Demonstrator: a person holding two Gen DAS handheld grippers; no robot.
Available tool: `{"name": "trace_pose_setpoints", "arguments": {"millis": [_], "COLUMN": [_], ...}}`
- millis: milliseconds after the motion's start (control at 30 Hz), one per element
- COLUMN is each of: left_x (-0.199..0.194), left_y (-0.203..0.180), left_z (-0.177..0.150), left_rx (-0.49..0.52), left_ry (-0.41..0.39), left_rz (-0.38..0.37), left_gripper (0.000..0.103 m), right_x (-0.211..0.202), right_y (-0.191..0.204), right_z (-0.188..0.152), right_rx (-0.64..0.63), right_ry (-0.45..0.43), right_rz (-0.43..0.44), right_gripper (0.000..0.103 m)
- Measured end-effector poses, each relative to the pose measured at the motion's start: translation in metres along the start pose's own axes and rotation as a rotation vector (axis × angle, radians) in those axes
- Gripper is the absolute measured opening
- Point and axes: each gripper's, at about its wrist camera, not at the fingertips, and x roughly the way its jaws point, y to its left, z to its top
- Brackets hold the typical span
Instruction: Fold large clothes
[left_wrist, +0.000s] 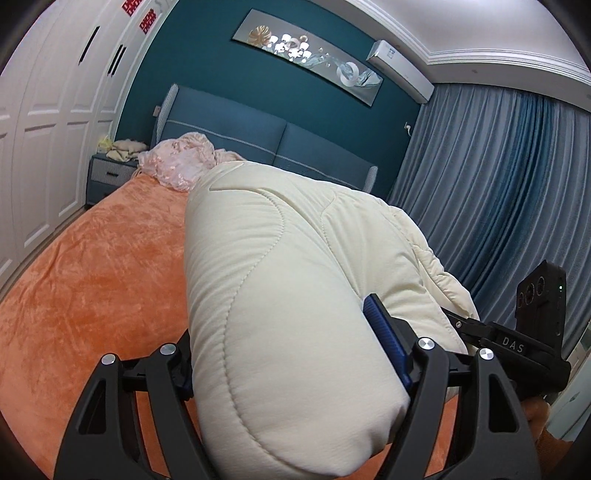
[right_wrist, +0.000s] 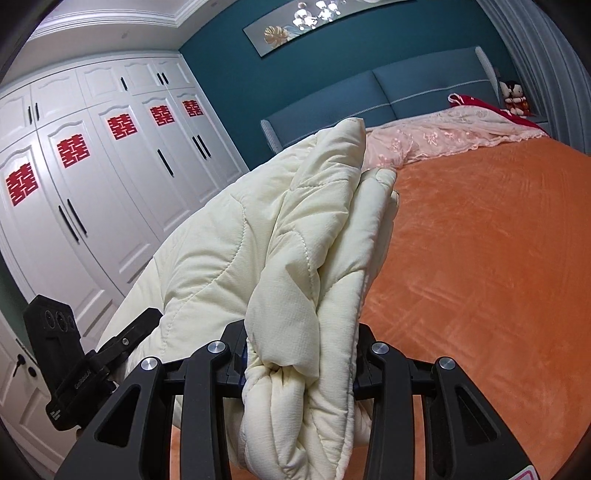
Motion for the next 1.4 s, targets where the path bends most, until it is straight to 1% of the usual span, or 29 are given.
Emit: {"name": "trace_pose_setpoints", "arguments": {"millis": [167, 333, 467, 533, 633, 667, 733, 767, 800, 867, 900, 933, 1033, 1067, 1100, 1133, 1167, 1200, 1233, 1300, 1400], "left_x": [0.039, 0.072, 0.091, 0.094, 0.095, 0.095, 0.091, 0.086, 0.083, 0.074, 0.067, 0.061, 0.046, 0.042, 0.038, 0.035, 0.034, 0.034, 0.035, 0.038, 0.046], "left_y": [0.026, 0.051, 0.068, 0.073, 0.079, 0.082, 0.085, 0.085, 0.084, 0.08, 0.076, 0.07, 0.051, 0.046, 0.039, 0.033, 0.028, 0.023, 0.019, 0.013, 0.005], "left_z": [-0.032, -0.074, -0.109, -0.126, -0.148, -0.154, -0.163, -0.164, -0.165, -0.162, -0.158, -0.154, -0.143, -0.138, -0.134, -0.131, -0.128, -0.126, -0.124, -0.123, -0.126], "left_rx": [-0.038, -0.088, -0.134, -0.141, -0.146, -0.153, -0.168, -0.175, -0.179, -0.176, -0.161, -0.133, -0.039, -0.017, 0.002, 0.013, 0.017, 0.017, 0.014, 0.012, 0.028], "left_ry": [0.087, 0.183, 0.254, 0.267, 0.284, 0.291, 0.298, 0.297, 0.299, 0.306, 0.309, 0.32, 0.367, 0.376, 0.384, 0.389, 0.397, 0.41, 0.421, 0.434, 0.466], "left_rz": [0.024, 0.044, 0.073, 0.088, 0.107, 0.113, 0.129, 0.142, 0.151, 0.192, 0.221, 0.266, 0.425, 0.469, 0.507, 0.54, 0.57, 0.59, 0.604, 0.628, 0.66], "left_gripper": [0.072, 0.072, 0.072, 0.072, 0.075, 0.076, 0.081, 0.081, 0.081, 0.082, 0.084, 0.089, 0.09, 0.09, 0.09, 0.09, 0.09, 0.09, 0.09, 0.09, 0.089], "right_x": [0.042, 0.078, 0.104, 0.112, 0.118, 0.118, 0.116, 0.114, 0.108, 0.095, 0.086, 0.075, 0.044, 0.037, 0.031, 0.027, 0.026, 0.028, 0.029, 0.038, 0.053], "right_y": [-0.026, -0.053, -0.072, -0.079, -0.086, -0.089, -0.096, -0.098, -0.098, -0.098, -0.097, -0.095, -0.081, -0.074, -0.066, -0.054, -0.044, -0.034, -0.028, -0.014, -0.009], "right_z": [-0.026, -0.061, -0.093, -0.108, -0.125, -0.13, -0.135, -0.135, -0.134, -0.132, -0.13, -0.128, -0.12, -0.118, -0.118, -0.116, -0.115, -0.115, -0.116, -0.12, -0.132], "right_rx": [0.031, 0.069, 0.093, 0.097, 0.102, 0.112, 0.137, 0.144, 0.151, 0.147, 0.138, 0.13, 0.07, 0.032, -0.006, -0.054, -0.093, -0.131, -0.158, -0.213, -0.274], "right_ry": [0.092, 0.182, 0.26, 0.286, 0.308, 0.314, 0.321, 0.323, 0.324, 0.329, 0.331, 0.332, 0.334, 0.336, 0.336, 0.337, 0.342, 0.353, 0.362, 0.384, 0.422], "right_rz": [-0.031, -0.079, -0.11, -0.116, -0.119, -0.119, -0.111, -0.111, -0.113, -0.126, -0.138, -0.145, -0.2, -0.218, -0.23, -0.235, -0.241, -0.248, -0.251, -0.256, -0.303], "right_gripper": [0.036, 0.037, 0.037, 0.037, 0.042, 0.046, 0.052, 0.056, 0.058, 0.059, 0.059, 0.059, 0.059, 0.055, 0.044, 0.038, 0.028, 0.021, 0.019, 0.011, 0.005]}}
